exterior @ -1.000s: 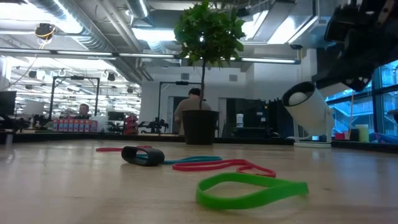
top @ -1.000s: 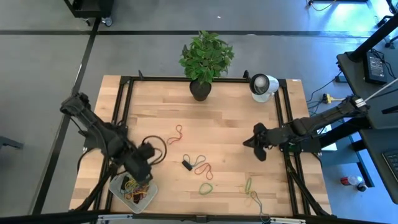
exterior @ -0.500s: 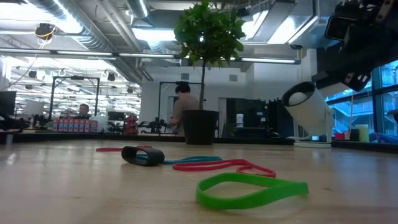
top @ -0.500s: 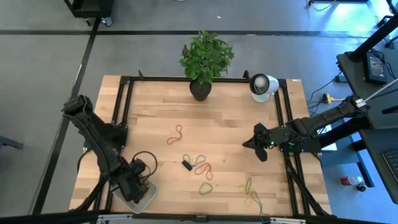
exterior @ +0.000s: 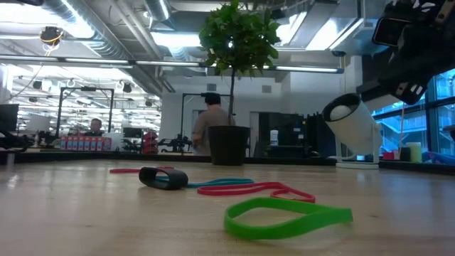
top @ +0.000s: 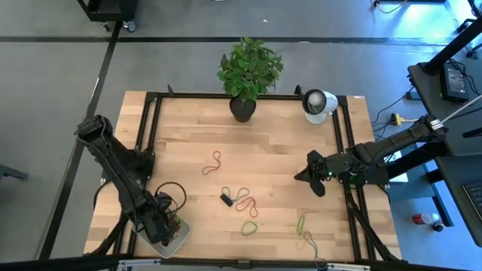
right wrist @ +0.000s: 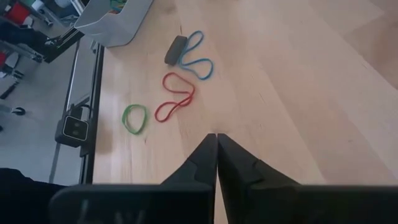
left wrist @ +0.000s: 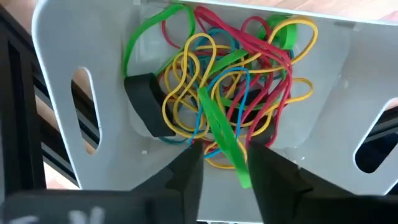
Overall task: Pick and place rubber bands into bin
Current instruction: Put the top green rubber band into the gray bin, then put the right green rubber band into the gray bin
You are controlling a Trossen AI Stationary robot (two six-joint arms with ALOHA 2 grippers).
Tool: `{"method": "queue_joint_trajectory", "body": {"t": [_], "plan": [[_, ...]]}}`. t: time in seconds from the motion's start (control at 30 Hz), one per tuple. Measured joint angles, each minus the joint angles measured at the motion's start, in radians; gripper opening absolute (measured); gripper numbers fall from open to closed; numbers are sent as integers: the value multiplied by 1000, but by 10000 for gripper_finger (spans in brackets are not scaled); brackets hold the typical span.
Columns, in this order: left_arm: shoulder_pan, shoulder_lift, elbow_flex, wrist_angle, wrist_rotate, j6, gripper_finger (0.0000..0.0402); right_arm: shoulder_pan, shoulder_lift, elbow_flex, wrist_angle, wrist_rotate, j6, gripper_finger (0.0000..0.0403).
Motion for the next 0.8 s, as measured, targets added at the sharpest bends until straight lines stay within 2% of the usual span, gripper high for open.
{"method": "queue_joint_trajectory", "body": {"t": [0.17,0.4,0.47,0.57,0.7,0.8], "plan": [[20,-16,0,-3,7,8,146,0,0,0,0,0,-2,16],[53,-121,0,-91,-11,3,133,0,0,0,0,1,-2,16],[76,-162,0,-123,-78,19,126,0,0,0,0,1,-2,16],[124,-226,0,-145,-262,96,116,0,0,0,0,6,-1,16],[206,-292,0,-124,-530,389,92,0,0,0,19,36,27,14],[291,-318,0,-95,-641,640,60,0,4,0,89,82,52,5]]}}
